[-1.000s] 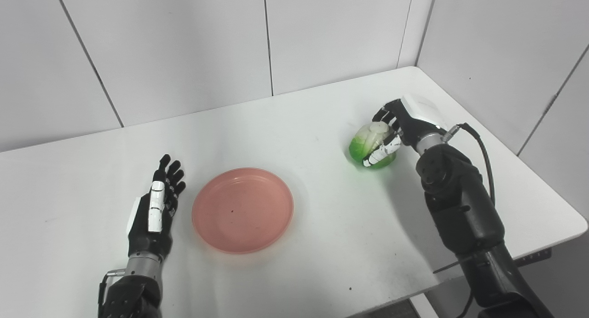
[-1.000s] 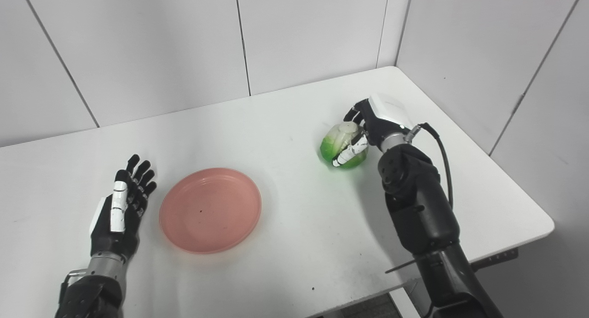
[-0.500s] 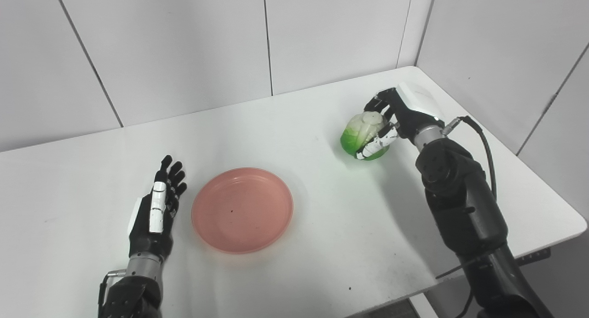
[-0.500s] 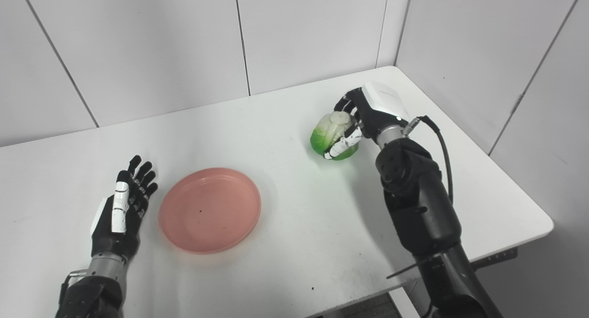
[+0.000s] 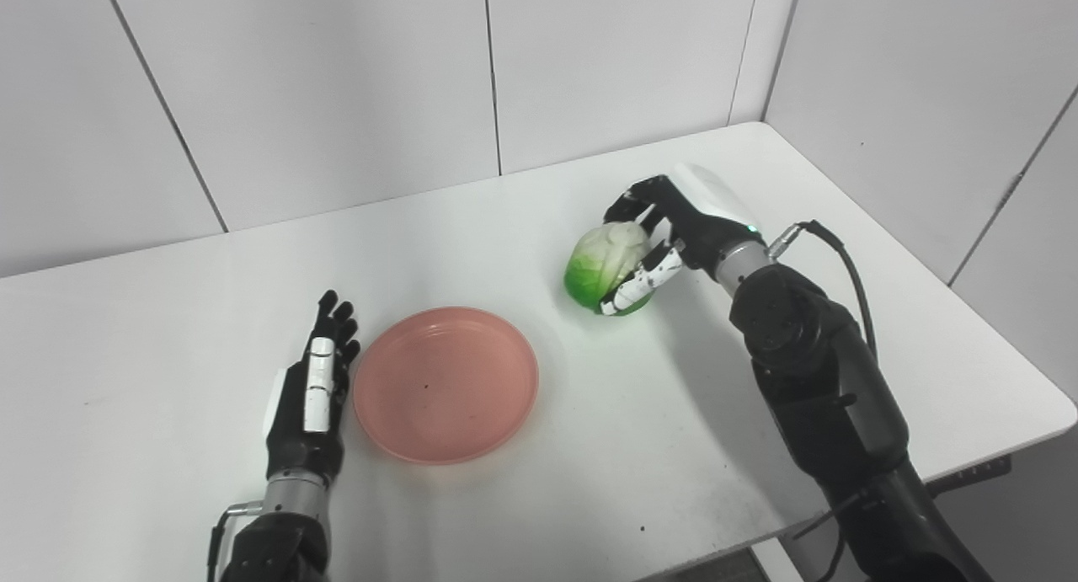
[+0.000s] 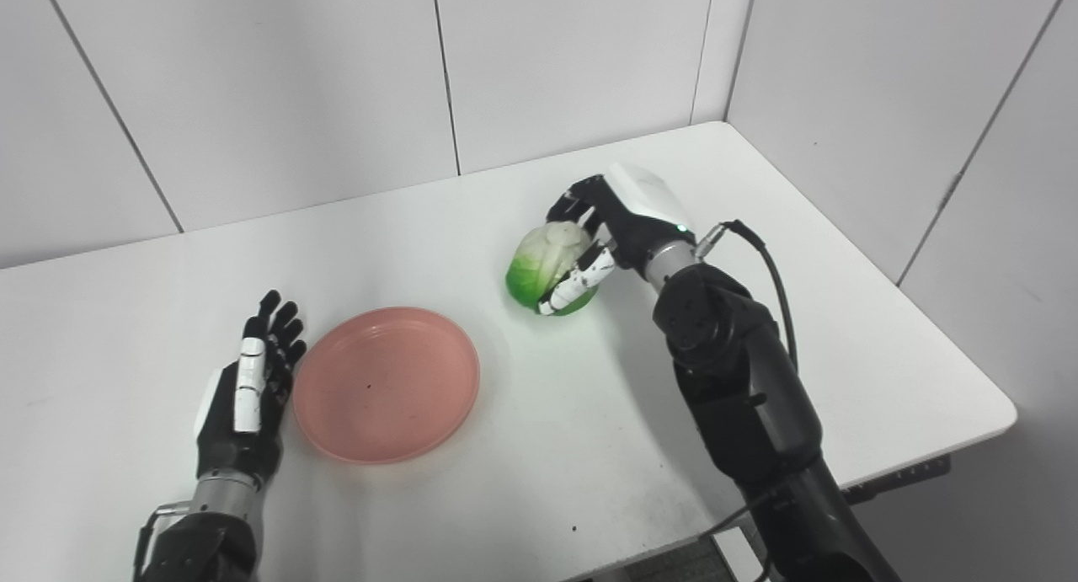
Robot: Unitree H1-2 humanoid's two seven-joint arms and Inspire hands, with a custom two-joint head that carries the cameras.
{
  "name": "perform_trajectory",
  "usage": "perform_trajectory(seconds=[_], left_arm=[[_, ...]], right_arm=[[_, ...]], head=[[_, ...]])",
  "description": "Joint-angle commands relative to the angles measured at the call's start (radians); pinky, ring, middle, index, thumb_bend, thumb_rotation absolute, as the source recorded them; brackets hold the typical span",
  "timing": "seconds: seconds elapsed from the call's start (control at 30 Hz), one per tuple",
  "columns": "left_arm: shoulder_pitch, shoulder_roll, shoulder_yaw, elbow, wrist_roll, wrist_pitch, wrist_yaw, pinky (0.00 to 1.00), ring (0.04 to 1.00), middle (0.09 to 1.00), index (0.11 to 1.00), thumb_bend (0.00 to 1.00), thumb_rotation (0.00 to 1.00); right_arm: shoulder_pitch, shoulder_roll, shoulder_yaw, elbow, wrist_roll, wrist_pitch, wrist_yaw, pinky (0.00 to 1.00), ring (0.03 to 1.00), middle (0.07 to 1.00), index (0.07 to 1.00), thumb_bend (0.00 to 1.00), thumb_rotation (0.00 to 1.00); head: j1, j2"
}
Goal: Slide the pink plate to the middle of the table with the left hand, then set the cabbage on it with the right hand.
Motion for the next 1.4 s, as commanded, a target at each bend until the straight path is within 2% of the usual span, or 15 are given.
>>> perform_trajectory(seconds=[0.0, 0.2, 0.23, 0.27, 0.3, 0.4, 0.67, 0.7, 0.8, 0.9, 1.03, 1.1, 1.17, 1.33, 1.37], left_arm=[[-0.014, -0.018, -0.006, -0.029, 0.009, 0.007, 0.01, 1.0, 1.0, 0.992, 0.988, 0.62, 1.0], [-0.016, -0.034, -0.029, -0.034, 0.044, 0.009, 0.029, 1.0, 1.0, 0.995, 1.0, 0.64, 1.0], [-0.016, -0.038, -0.032, -0.035, 0.051, 0.011, 0.034, 1.0, 1.0, 0.994, 1.0, 0.64, 1.0], [-0.017, -0.042, -0.035, -0.036, 0.057, 0.013, 0.038, 1.0, 1.0, 0.994, 1.0, 0.65, 1.0], [-0.018, -0.045, -0.037, -0.035, 0.063, 0.011, 0.044, 1.0, 1.0, 0.993, 1.0, 0.65, 1.0], [-0.021, -0.058, -0.045, -0.035, 0.088, 0.01, 0.065, 0.99, 0.994, 0.984, 0.998, 0.63, 1.0], [-0.025, -0.085, -0.064, -0.029, 0.124, 0.009, 0.097, 0.99, 1.0, 0.99, 1.0, 0.67, 1.0], [-0.026, -0.088, -0.065, -0.026, 0.128, 0.005, 0.101, 1.0, 1.0, 0.989, 0.995, 0.68, 1.0], [-0.03, -0.093, -0.074, -0.022, 0.147, 0.002, 0.113, 1.0, 1.0, 0.989, 0.991, 0.69, 1.0], [-0.03, -0.1, -0.076, -0.026, 0.163, 0.01, 0.125, 1.0, 1.0, 0.986, 0.984, 0.71, 1.0], [-0.03, -0.108, -0.071, -0.035, 0.162, 0.018, 0.129, 1.0, 1.0, 0.986, 0.982, 0.7, 1.0], [-0.03, -0.111, -0.069, -0.036, 0.164, 0.014, 0.132, 0.99, 0.995, 0.983, 0.977, 0.71, 1.0], [-0.03, -0.114, -0.067, -0.038, 0.163, 0.014, 0.133, 0.98, 0.99, 0.98, 0.974, 0.71, 1.0], [-0.029, -0.114, -0.067, -0.046, 0.158, 0.021, 0.128, 0.99, 0.995, 0.984, 0.981, 0.71, 1.0], [-0.029, -0.113, -0.067, -0.047, 0.156, 0.021, 0.126, 0.99, 0.996, 0.985, 0.983, 0.71, 1.0]], right_arm=[[-0.027, -0.023, 0.012, -0.043, 0.028, -0.041, -0.02, 0.14, 0.213, 0.47, 0.485, 0.53, 0.0], [-0.052, -0.007, 0.078, -0.051, 0.065, -0.029, -0.021, 0.15, 0.221, 0.47, 0.485, 0.53, 0.0], [-0.059, -0.004, 0.092, -0.051, 0.065, -0.026, -0.018, 0.17, 0.265, 0.499, 0.478, 0.53, 0.0], [-0.066, -0.002, 0.107, -0.05, 0.065, -0.028, -0.016, 0.21, 0.357, 0.597, 0.481, 0.52, 0.0], [-0.073, 0.0, 0.124, -0.046, 0.066, -0.036, -0.015, 0.23, 0.415, 0.562, 0.473, 0.52, 0.0], [-0.097, 0.018, 0.169, -0.036, 0.075, -0.036, -0.01, 0.18, 0.413, 0.5, 0.485, 0.52, 0.0], [-0.13, 0.048, 0.265, 0.027, 0.102, -0.092, -0.024, 0.16, 0.4, 0.501, 0.486, 0.52, 0.0], [-0.131, 0.052, 0.273, 0.032, 0.102, -0.092, -0.025, 0.21, 0.37, 0.47, 0.53, 0.51, 0.0], [-0.136, 0.066, 0.309, 0.057, 0.083, -0.093, -0.03, 0.27, 0.381, 0.49, 0.531, 0.51, 0.0], [-0.138, 0.066, 0.345, 0.086, 0.05, -0.103, -0.043, 0.23, 0.368, 0.466, 0.541, 0.51, 0.0], [-0.145, 0.077, 0.355, 0.155, 0.052, -0.122, -0.067, 0.27, 0.376, 0.469, 0.54, 0.51, 0.0], [-0.145, 0.083, 0.352, 0.188, 0.065, -0.138, -0.076, 0.37, 0.406, 0.484, 0.522, 0.52, 0.0], [-0.143, 0.082, 0.355, 0.218, 0.074, -0.163, -0.09, 0.36, 0.411, 0.492, 0.518, 0.52, 0.0], [-0.136, 0.065, 0.377, 0.262, 0.059, -0.213, -0.121, 0.25, 0.378, 0.452, 0.539, 0.51, 0.0], [-0.134, 0.062, 0.38, 0.27, 0.054, -0.224, -0.128, 0.22, 0.394, 0.478, 0.514, 0.52, 0.0]], head=[[0.032, 0.0], [0.099, 0.005], [0.114, 0.005], [0.119, 0.005], [0.126, 0.005], [0.15, 0.006], [0.219, 0.012], [0.222, 0.013], [0.245, 0.017], [0.251, 0.021], [0.25, 0.027], [0.249, 0.028], [0.247, 0.031], [0.243, 0.03], [0.243, 0.029]])
